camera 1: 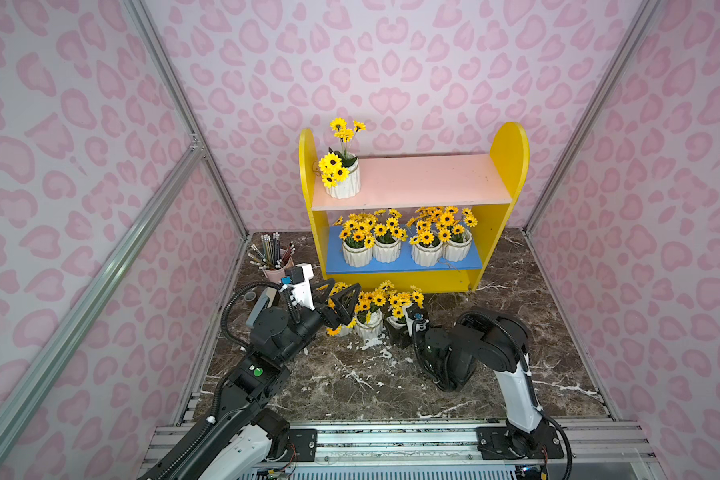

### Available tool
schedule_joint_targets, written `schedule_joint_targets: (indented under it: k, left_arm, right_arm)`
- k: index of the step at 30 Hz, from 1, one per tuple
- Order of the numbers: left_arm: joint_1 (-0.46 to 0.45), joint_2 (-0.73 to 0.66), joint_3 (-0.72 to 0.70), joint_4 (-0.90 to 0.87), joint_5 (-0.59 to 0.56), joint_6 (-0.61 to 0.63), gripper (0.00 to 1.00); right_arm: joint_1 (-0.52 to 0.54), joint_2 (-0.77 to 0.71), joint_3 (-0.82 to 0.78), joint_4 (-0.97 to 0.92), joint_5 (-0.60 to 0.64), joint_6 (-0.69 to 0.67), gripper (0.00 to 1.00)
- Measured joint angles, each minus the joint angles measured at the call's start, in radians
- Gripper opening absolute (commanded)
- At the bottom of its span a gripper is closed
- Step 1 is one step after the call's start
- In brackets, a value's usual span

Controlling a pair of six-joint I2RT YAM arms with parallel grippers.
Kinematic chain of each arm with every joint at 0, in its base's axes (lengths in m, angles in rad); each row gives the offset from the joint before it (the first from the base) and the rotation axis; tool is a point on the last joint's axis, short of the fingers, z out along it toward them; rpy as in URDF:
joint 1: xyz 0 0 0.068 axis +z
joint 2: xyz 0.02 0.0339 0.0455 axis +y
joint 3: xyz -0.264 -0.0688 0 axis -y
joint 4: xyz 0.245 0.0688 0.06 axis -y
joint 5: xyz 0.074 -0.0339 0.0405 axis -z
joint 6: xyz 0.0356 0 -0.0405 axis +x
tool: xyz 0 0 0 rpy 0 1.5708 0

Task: Take the sunflower pots off the shelves
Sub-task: Place the sunflower pot at the center of the board.

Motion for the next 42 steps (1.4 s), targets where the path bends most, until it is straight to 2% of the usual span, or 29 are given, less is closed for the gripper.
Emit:
schedule_joint_targets:
  k: [6, 24, 34, 42]
  left_arm:
    - [0.0, -0.008, 0.012, -0.002, 0.008, 0.003, 0.97]
    - [0.0, -0.07, 0.025, -0.029, 0.026, 0.006, 0.97]
    - [0.0, -0.078, 0.073, -0.103, -0.002, 0.014, 0.97]
    - [0.0, -0.069, 0.109, -0.128, -0.019, 0.022, 0.97]
  right_arm:
    - [0.002, -0.022, -0.023, -0.03, 0.027, 0.007, 0.99]
    - [0.022, -0.234, -0.142, -0.145, 0.023, 0.036, 0.98]
    - [0.021, -0.363, -0.171, -0.362, -0.027, 0.085, 0.68]
    - [-0.027, -0.359, -0.13, -0.46, -0.101, 0.098, 0.59]
